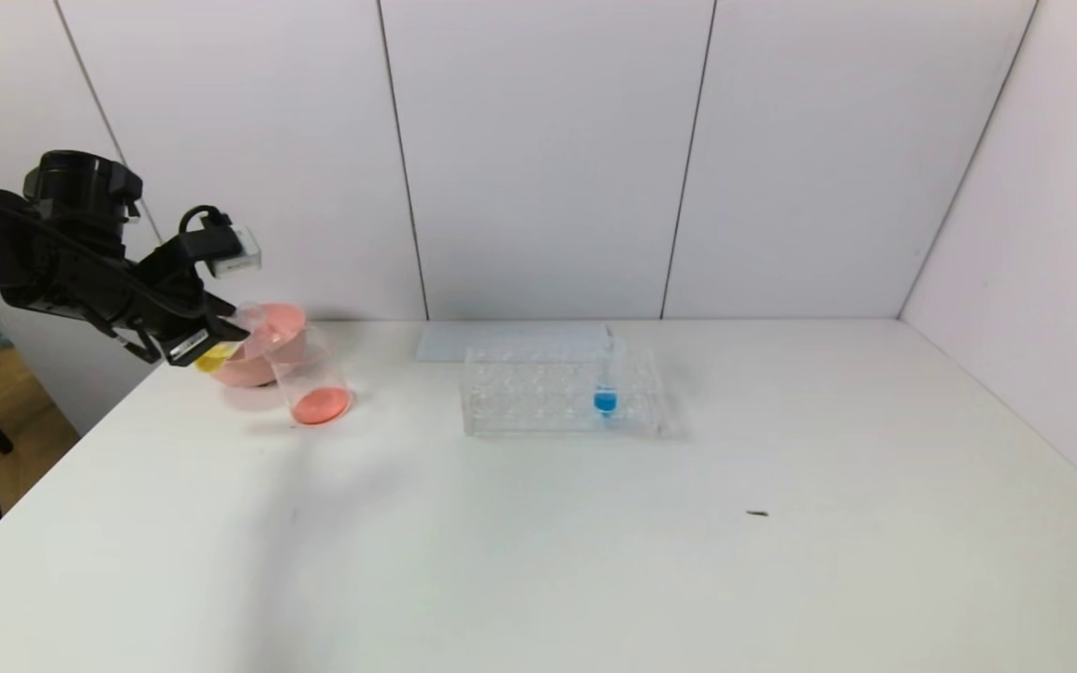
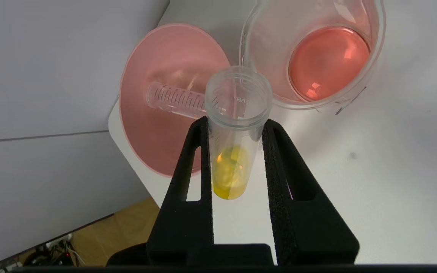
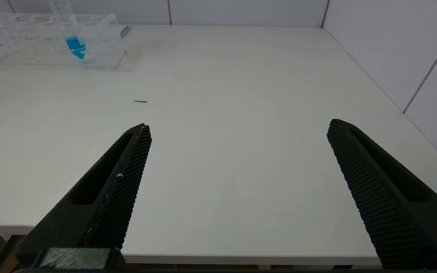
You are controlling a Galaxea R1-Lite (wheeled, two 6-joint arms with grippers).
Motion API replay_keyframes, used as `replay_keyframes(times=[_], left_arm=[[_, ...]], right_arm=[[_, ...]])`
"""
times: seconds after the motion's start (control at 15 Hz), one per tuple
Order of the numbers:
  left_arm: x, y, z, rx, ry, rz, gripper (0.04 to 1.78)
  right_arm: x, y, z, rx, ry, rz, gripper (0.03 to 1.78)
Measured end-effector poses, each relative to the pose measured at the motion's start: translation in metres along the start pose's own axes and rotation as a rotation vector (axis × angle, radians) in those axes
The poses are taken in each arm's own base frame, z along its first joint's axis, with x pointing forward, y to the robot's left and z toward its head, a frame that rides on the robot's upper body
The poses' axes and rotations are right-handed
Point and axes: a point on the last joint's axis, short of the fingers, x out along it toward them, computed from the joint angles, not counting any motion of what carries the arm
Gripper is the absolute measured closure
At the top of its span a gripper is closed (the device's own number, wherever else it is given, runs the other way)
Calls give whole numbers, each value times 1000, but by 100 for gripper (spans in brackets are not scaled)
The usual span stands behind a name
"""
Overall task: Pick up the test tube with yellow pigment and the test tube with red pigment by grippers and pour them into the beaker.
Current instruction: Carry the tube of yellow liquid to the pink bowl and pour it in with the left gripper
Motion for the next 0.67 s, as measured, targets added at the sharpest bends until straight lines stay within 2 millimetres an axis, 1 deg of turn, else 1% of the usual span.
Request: replay_keyframes(times=[0.33, 0.67], left_arm=[[8, 2, 1, 63, -16, -11, 138], [8, 2, 5, 90, -6, -39, 138]], right_arm=[[0, 0, 0, 0, 0, 0, 11], [0, 0, 0, 0, 0, 0, 11]])
